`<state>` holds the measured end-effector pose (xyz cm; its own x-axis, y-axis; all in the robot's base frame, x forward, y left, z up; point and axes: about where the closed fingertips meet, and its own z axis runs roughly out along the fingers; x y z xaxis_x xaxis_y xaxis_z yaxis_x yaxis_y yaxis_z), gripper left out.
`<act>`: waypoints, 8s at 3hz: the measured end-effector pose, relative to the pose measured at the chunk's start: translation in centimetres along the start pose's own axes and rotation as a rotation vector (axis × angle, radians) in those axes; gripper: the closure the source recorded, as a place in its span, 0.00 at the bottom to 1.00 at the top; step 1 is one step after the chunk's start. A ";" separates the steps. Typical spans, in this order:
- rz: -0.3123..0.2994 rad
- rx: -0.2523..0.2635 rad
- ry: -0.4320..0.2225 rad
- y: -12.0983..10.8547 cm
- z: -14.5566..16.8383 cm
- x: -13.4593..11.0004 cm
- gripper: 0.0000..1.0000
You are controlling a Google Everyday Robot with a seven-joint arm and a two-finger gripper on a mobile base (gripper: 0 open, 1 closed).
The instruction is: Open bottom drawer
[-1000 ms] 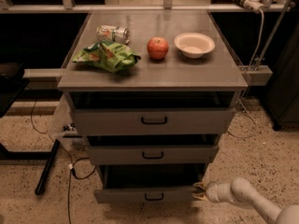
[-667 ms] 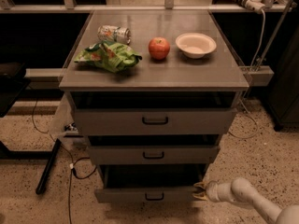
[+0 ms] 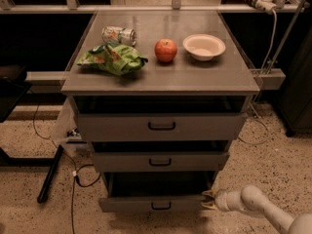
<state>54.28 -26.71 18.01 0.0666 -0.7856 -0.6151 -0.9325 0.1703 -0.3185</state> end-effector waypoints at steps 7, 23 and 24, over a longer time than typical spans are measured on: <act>0.022 -0.037 -0.057 4.2 -2.0 -0.1 1.00; 0.057 -0.002 -0.137 9.8 -3.5 -1.1 0.35; 0.069 -0.005 -0.152 10.5 -3.7 -0.7 0.38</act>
Offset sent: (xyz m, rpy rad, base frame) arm -0.1822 -0.0631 -0.0867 0.1970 0.1254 0.0179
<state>43.07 -26.54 17.79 0.0550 -0.6733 -0.7373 -0.9385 0.2172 -0.2683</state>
